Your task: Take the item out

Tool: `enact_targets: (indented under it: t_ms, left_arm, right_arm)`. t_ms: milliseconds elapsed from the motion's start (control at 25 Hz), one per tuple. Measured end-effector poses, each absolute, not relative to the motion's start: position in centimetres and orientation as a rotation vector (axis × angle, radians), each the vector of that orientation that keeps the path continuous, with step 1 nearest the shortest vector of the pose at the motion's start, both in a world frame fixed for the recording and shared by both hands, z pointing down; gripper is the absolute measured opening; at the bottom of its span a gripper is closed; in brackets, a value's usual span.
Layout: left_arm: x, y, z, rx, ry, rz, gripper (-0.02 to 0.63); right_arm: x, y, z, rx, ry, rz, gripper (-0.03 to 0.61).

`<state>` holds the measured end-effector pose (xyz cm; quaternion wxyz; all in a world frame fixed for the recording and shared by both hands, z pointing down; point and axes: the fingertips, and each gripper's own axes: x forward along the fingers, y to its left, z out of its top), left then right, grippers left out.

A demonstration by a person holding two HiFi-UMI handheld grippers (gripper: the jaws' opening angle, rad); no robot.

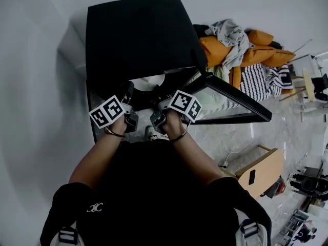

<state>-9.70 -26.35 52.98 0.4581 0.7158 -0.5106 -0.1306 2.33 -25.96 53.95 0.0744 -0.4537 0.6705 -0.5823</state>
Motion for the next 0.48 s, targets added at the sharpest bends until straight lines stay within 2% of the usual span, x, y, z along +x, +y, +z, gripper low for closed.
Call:
enact_targets:
  t_ms: [480]
  left_arm:
    - [-8.8,-27.5,54.3,1.691,-1.250,-0.288,0.112]
  right_arm:
    - [2.5,-25.1,53.9,-1.355,2.031,-1.770,0.051]
